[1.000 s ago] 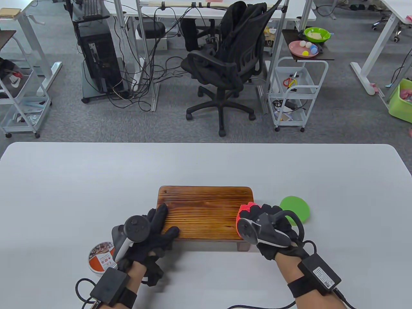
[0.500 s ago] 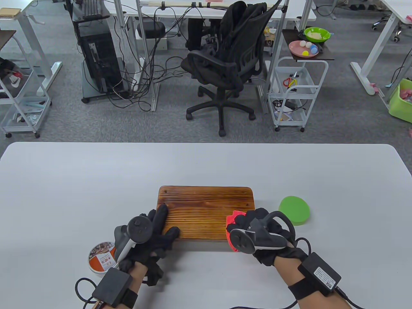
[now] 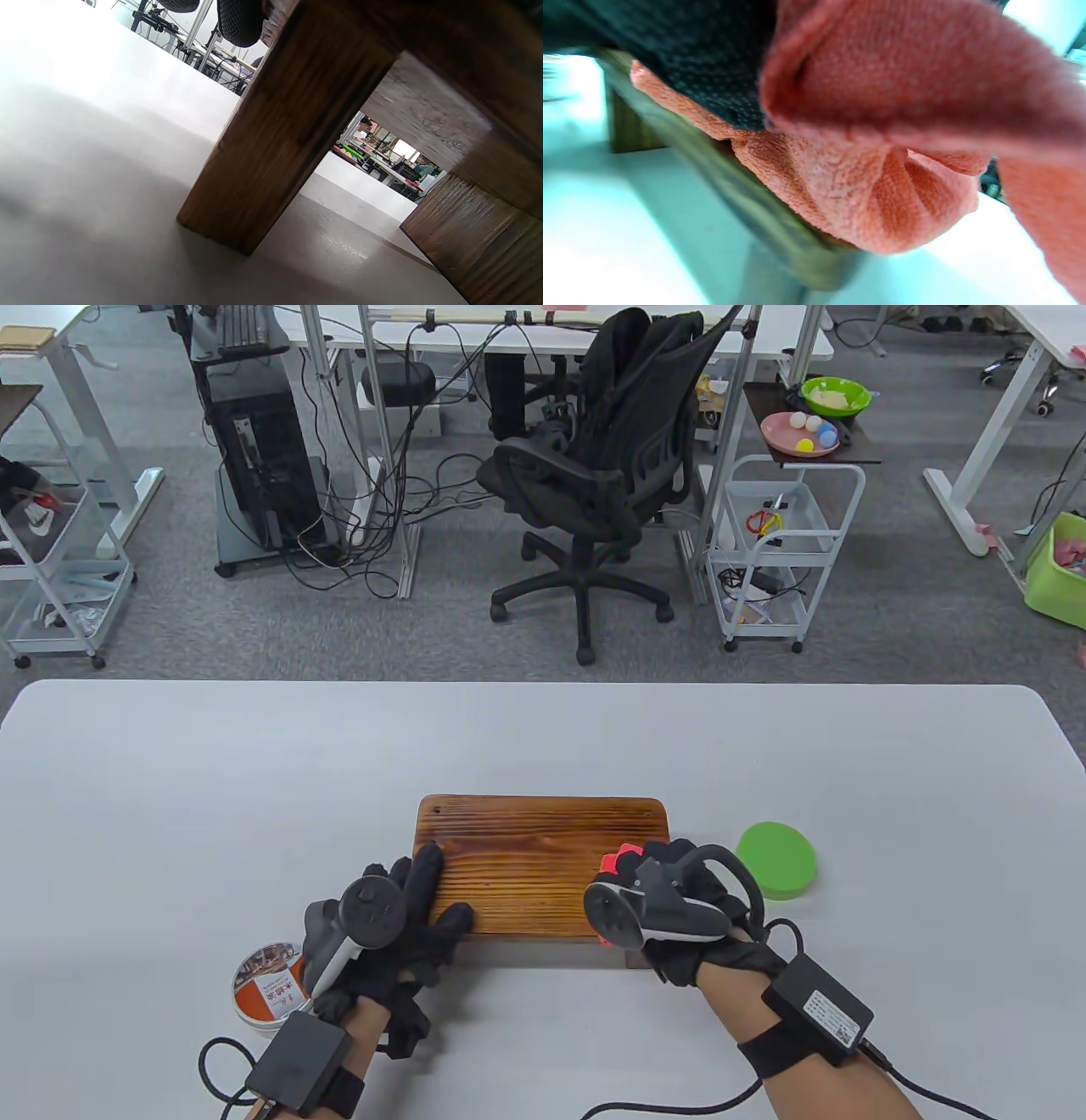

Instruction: Dip and apply wood wax on stool

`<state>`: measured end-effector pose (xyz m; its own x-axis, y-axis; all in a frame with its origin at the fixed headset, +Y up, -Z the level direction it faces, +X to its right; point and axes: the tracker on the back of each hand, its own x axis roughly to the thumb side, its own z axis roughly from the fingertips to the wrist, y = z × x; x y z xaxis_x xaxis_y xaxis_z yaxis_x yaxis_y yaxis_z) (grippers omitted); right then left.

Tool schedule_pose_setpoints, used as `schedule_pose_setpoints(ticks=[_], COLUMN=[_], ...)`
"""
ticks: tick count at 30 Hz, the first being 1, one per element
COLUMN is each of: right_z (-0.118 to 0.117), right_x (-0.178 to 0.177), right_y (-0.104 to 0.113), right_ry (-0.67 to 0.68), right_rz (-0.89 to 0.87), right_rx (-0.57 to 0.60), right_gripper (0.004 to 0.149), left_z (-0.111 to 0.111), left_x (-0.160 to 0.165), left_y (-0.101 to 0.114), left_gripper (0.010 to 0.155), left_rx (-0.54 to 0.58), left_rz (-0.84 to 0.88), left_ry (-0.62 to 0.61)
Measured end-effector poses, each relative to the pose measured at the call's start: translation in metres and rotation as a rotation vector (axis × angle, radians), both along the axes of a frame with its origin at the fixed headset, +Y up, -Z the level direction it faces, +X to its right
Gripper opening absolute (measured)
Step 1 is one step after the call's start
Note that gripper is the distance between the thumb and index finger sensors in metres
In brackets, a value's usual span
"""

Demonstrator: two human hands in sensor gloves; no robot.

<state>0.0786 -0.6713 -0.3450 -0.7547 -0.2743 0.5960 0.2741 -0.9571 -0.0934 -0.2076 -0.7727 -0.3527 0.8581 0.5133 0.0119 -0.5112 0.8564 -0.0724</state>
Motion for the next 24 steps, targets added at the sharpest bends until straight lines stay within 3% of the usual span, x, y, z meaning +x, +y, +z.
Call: schedule_pose_setpoints(ticks=[4, 7, 9, 10, 13, 19, 24], right_z=[-0.007, -0.028, -0.045, -0.05, -0.045, -0.01, -0.013], right_x=[0.002, 0.014, 0.023, 0.025, 0.016, -0.021, -0.023], right_y=[0.003, 0.006, 0.004, 0.002, 0.002, 0.004, 0.005], right_ry=[-0.008, -0.121, -0.217, -0.251, -0.199, 0.026, 0.047], right_rz=[-0.01, -0.045, 0.052, 0.074, 0.029, 0.007, -0.002], right_rx=[-0.017, 0.007, 0.057, 0.023, -0.01, -0.06, -0.072], right_gripper=[0.068, 0.068, 0.068, 0.068, 0.068, 0.069, 0.068], left_z=[0.0, 0.0, 0.0, 0.0, 0.0, 0.0, 0.0], left_x=[0.0, 0.0, 0.0, 0.0, 0.0, 0.0, 0.0], left_y=[0.0, 0.0, 0.0, 0.0, 0.0, 0.0, 0.0], left_gripper=[0.096, 0.096, 0.096, 0.096, 0.096, 0.096, 0.096], left_rx=[0.0, 0.0, 0.0, -0.001, 0.0, 0.0, -0.001], left_rz=[0.001, 0.001, 0.003, 0.001, 0.001, 0.002, 0.004], left_ry=[0.001, 0.002, 0.002, 0.002, 0.002, 0.001, 0.001])
